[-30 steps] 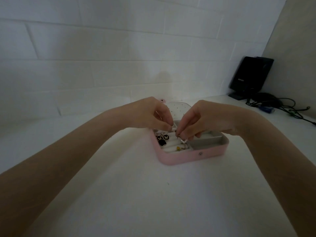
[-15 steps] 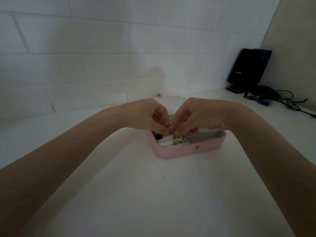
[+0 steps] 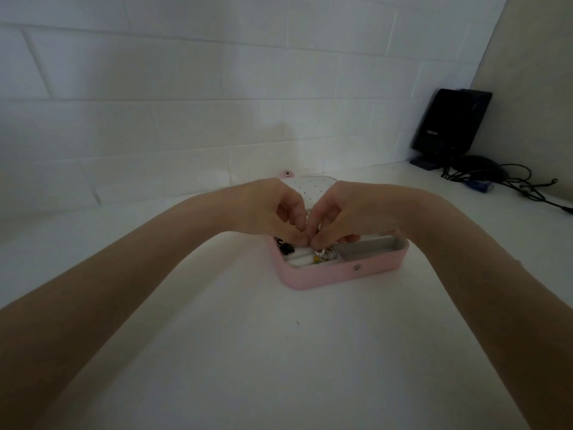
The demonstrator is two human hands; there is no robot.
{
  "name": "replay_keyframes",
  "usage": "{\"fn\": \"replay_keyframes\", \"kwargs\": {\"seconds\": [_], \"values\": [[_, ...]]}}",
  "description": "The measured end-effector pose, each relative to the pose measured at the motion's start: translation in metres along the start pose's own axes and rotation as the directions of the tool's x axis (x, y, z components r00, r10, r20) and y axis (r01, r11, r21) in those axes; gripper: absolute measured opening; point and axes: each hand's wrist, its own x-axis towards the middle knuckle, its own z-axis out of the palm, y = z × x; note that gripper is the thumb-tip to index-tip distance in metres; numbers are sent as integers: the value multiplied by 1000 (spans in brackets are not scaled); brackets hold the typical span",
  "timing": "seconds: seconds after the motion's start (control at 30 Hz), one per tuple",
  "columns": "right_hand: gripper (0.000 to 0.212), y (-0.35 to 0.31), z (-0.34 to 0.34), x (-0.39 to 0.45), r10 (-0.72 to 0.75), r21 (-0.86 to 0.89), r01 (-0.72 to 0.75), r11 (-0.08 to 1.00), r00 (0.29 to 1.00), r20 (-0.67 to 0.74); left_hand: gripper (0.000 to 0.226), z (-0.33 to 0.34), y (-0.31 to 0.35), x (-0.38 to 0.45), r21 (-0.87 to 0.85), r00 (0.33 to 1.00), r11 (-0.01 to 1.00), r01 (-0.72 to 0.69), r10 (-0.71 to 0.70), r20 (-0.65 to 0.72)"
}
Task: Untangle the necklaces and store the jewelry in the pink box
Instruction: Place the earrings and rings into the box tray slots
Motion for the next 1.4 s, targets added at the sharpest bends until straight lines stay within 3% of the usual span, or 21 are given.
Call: {"fn": "replay_keyframes", "kwargs": {"seconds": [0.17, 0.4, 0.87, 1.07, 1.2, 1.3, 1.4], "values": [[5, 3, -1, -2, 16, -3, -16, 1000, 1000, 12, 13, -4, 8, -5, 77, 1000, 997, -20, 18, 18], [10, 10, -6, -6, -6, 121, 4, 993, 1000, 15, 14, 5, 19, -5, 125, 997, 990, -71, 67, 37], [12, 4, -5, -11, 10, 71, -13, 997, 999, 53, 7, 25, 38, -12, 500, 989, 866, -22, 92, -116], [17, 4, -4, -10, 20, 66, -23, 998, 999, 43, 19, 18, 29, -6, 312, 999, 950, 25, -14, -37], [9, 3, -3, -9, 32, 69, -35, 997, 999, 43, 7, 14, 26, -5, 121, 997, 991, 52, -58, 44], [11, 4, -4, -10, 29, 94, -34, 995, 998, 49, 6, 12, 27, -5, 130, 998, 990, 48, -54, 39], [12, 4, -4, -10, 29, 89, -34, 995, 998, 52, 21, 16, 30, -6, 214, 998, 975, 58, -61, 6]]}}
